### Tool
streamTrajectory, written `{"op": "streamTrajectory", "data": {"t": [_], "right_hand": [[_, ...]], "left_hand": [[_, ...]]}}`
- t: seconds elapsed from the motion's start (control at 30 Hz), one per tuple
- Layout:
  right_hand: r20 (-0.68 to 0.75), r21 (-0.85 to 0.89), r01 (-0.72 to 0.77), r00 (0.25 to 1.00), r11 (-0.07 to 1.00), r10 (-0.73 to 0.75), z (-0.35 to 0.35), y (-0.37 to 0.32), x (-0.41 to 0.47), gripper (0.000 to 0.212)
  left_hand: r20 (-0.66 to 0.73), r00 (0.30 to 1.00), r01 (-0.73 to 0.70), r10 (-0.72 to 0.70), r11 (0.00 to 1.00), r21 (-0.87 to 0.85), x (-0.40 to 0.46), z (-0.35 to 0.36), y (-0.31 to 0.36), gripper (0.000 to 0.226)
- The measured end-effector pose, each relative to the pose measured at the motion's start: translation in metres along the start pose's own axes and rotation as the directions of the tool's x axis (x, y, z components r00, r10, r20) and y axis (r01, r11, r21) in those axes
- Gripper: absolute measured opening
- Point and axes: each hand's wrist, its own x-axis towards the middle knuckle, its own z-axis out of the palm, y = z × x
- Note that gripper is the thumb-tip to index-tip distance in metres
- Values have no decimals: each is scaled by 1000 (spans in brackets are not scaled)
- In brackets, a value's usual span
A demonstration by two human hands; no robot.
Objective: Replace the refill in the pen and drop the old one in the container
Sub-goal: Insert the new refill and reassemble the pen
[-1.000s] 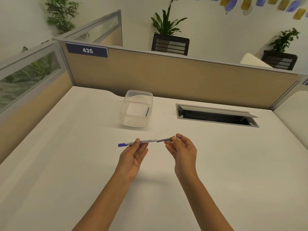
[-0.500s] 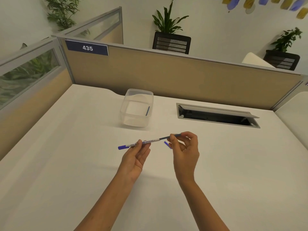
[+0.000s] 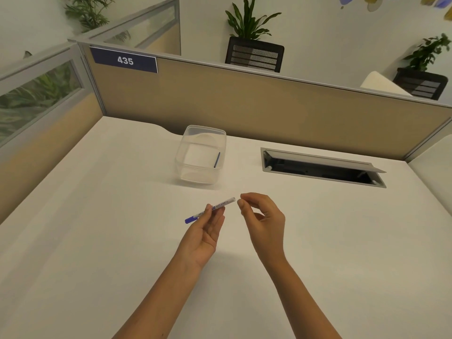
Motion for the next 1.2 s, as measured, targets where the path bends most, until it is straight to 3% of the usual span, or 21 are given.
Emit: {"op": "streamTrajectory", "data": {"t": [0.27, 0.47, 0.7, 0.8, 0.9, 1.0, 1.1, 1.2], "right_hand": [[-73, -83, -182, 982, 980, 176, -7, 51, 3, 14], [-49, -255, -375, 926, 891, 375, -13, 110, 4, 13], [25, -471, -354, 910, 808, 414, -9, 130, 7, 25], [29, -493, -353, 907, 795, 421, -5, 130, 10, 16], [-2, -453, -395, 897, 799, 442, -5, 127, 10, 9], [-19, -290, -491, 861, 821, 508, -7, 113, 2, 8], [49, -99, -575, 812, 812, 581, -8, 93, -15, 9], [155, 144, -659, 752, 738, 641, -4, 72, -31, 10]], "left_hand": [[3, 998, -56, 57, 990, 131, 18, -25, 13, 11], [-30, 996, -74, 85, 958, 278, 40, -61, 27, 11], [-43, 996, -61, 83, 926, 372, 51, -76, 26, 13], [-12, 994, -93, 108, 908, 409, 51, -79, 21, 14], [22, 991, -132, 135, 905, 404, 49, -84, 18, 12], [56, 986, -167, 157, 923, 347, 46, -90, 19, 12], [74, 981, -191, 177, 921, 340, 44, -93, 18, 12], [71, 979, -204, 191, 912, 355, 43, -92, 17, 11]]}}
